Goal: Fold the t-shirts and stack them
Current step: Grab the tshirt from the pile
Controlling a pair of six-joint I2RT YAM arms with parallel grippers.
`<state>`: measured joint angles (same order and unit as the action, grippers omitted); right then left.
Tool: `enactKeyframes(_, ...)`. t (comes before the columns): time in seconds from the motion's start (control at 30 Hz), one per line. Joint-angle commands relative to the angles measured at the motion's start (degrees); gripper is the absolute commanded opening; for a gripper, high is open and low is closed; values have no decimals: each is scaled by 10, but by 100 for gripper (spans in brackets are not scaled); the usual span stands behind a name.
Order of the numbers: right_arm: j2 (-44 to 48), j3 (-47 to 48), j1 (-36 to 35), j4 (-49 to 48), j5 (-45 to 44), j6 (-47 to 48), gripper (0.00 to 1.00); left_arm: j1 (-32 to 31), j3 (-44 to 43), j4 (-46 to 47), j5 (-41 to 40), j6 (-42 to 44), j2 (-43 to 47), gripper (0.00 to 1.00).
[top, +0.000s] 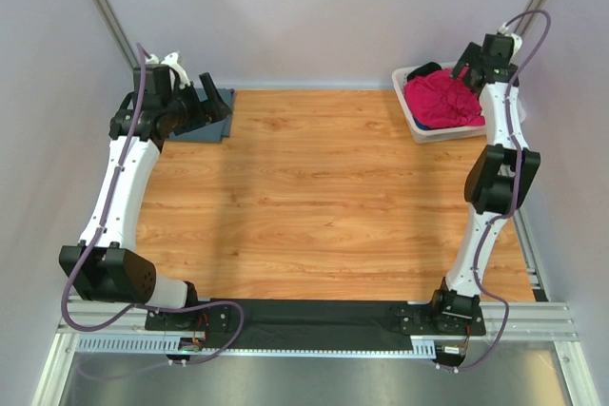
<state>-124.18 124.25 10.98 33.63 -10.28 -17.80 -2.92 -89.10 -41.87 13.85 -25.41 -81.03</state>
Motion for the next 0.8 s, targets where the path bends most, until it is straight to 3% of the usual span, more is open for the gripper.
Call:
enactKeyframes(0.0, -52, 56, 9, -12, 42, 46, 91, 3, 23, 24, -15, -10, 29, 99)
enactKeyframes(0.23, -160, 85, 18, -72, 84, 65, 82, 3, 32, 21, -30, -24, 30, 99)
enactKeyframes(0.33, -194, 111, 22, -60, 81, 61, 73, 3, 20, 3, -35, -22, 26, 100)
enactKeyframes(0.43, -200, 104, 26, -69, 86, 56, 43, 3, 9, -14, -44, -22, 28, 100)
enactKeyframes(0.47, -199, 104, 26, -68, 84, 57, 15, 3, 6, -15, -47, -21, 31, 100)
enactKeyframes(0.5, -191, 104, 25, -66, 83, 57, 2, 3, 6, -17, -48, -20, 33, 99)
enactKeyframes(0.77, -35, 84, 24, -81, 66, 77, 0, 3, 9, -16, -54, -1, 62, 99)
